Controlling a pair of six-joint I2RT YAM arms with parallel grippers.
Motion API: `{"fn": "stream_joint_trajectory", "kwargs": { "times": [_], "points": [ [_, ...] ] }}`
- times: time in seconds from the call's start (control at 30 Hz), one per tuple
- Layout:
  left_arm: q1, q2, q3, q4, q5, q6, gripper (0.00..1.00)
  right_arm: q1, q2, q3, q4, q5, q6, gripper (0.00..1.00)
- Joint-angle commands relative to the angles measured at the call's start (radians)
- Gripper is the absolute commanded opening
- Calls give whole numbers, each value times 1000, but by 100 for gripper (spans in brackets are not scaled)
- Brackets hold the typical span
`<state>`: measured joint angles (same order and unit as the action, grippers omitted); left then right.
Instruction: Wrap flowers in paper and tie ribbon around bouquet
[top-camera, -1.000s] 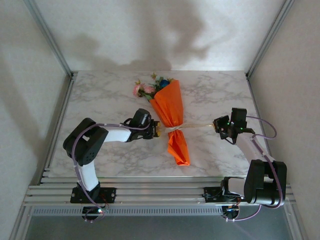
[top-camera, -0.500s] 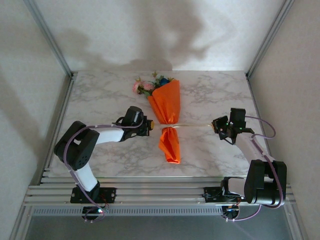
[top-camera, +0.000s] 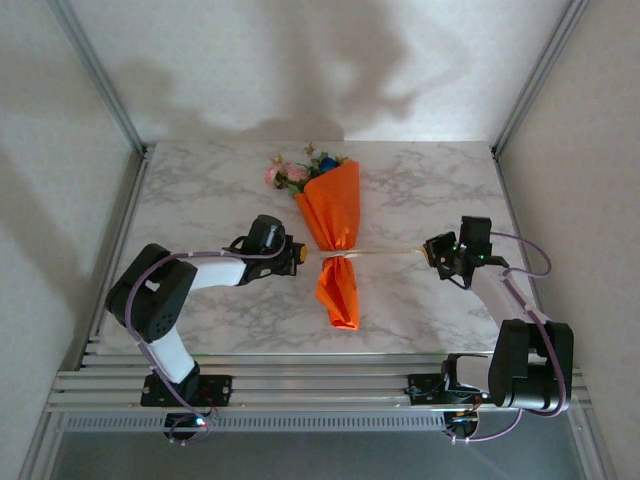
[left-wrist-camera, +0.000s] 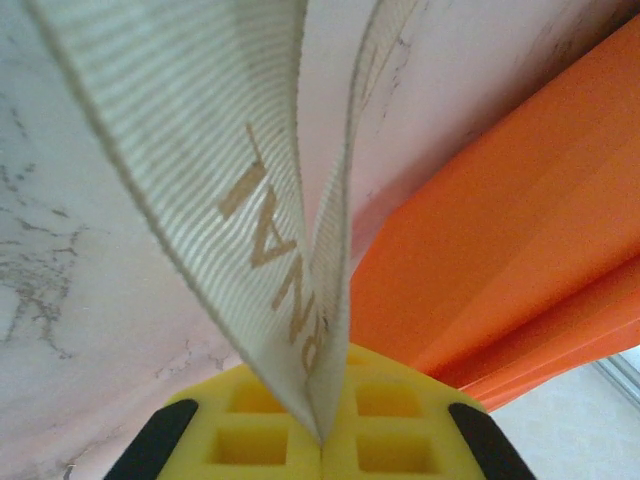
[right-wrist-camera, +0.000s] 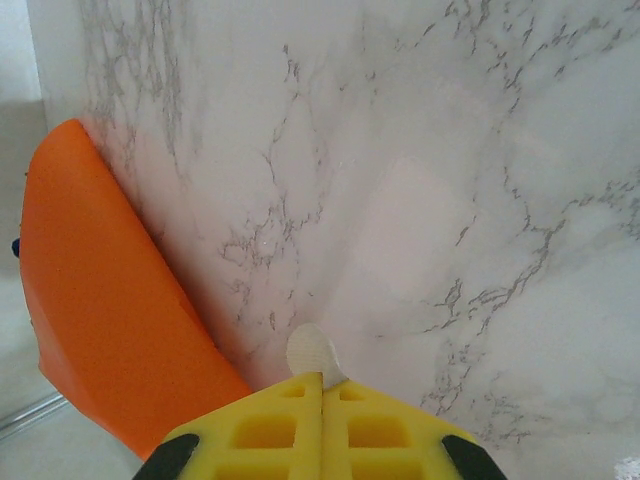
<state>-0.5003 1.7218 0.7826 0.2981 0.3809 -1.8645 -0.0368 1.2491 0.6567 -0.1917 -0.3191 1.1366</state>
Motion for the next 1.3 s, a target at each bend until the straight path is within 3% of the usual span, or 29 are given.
{"fn": "stream_joint_trajectory", "kwargs": {
  "times": [0.0,0.47,0.5,0.53,0.6,0.63,0.67,0.73,0.77,0.83,0.9,1.13,1.2,1.27],
  "points": [
    [38,-42,-31,-51,-42,19,0,-34,-2,21,-7,61,-18,0],
    [48,-25,5,-66,-20,67,0,-34,39,49,34,13,-25,0],
    [48,-17,21,-69,-10,89,3,-30,49,69,23,1,-41,0],
    [48,-10,42,-87,-2,113,20,-22,58,96,-1,-1,-62,1],
    [48,-1,126,-214,9,195,51,7,66,174,-104,27,-125,46],
    [49,-4,159,-261,7,232,60,19,62,206,-146,56,-148,71],
    [46,-18,190,-315,-1,262,68,31,53,236,-182,88,-169,86],
    [47,-60,230,-384,-27,314,96,45,36,289,-256,158,-191,92],
    [49,-84,251,-421,-38,343,100,52,28,320,-297,196,-206,98],
    [52,-127,312,-508,-75,418,100,76,15,400,-378,285,-254,99],
    [62,-176,381,-590,-126,510,100,98,13,488,-447,379,-314,99],
    [186,-362,521,-774,-322,889,100,120,-73,611,-442,500,-558,99],
    [197,-410,547,-889,-540,985,100,121,-131,577,-477,633,-595,99],
    [194,-465,510,-958,-835,1008,100,121,-211,455,-407,728,-684,99]
  ]
}}
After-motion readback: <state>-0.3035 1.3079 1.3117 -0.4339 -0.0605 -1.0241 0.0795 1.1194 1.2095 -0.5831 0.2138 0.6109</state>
